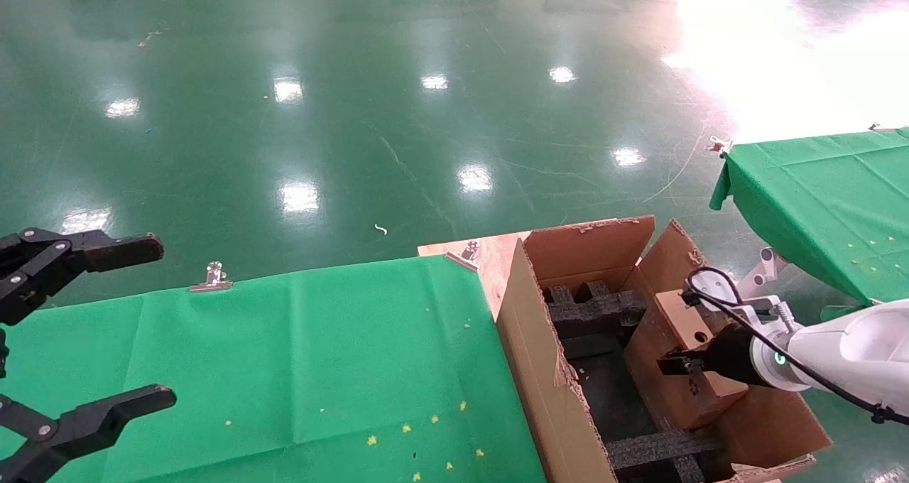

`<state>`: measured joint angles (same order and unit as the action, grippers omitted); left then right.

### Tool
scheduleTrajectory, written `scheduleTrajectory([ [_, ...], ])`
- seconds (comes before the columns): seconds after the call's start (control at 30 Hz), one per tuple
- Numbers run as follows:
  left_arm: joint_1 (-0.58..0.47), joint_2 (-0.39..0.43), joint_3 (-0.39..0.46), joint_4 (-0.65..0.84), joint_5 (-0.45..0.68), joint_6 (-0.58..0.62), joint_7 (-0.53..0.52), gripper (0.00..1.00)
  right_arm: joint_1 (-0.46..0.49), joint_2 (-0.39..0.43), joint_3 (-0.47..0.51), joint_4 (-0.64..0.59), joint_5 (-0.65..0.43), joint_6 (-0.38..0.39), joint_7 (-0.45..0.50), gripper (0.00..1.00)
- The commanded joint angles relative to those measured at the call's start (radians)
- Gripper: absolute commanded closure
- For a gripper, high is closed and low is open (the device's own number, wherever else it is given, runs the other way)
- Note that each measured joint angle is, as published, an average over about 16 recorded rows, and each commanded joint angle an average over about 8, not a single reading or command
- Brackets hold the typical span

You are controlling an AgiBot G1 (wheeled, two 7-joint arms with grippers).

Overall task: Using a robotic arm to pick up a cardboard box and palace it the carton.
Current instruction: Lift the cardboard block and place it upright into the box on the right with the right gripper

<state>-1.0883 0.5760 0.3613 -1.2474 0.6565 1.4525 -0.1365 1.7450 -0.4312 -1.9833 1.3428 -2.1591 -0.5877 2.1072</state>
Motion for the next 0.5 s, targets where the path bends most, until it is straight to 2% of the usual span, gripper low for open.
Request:
scheduleTrajectory([
  [0.03,0.000,0.000,0.000,0.000,0.000,0.000,0.000,0.00,-0.008,-0.003,-0.002,-0.001,-0.006,0.003,0.007,1.00],
  [0.5,0.000,0.000,0.000,0.000,0.000,0.000,0.000,0.00,-0.064,-0.049,-0.007,-0.054,-0.051,0.020,0.063,1.00],
])
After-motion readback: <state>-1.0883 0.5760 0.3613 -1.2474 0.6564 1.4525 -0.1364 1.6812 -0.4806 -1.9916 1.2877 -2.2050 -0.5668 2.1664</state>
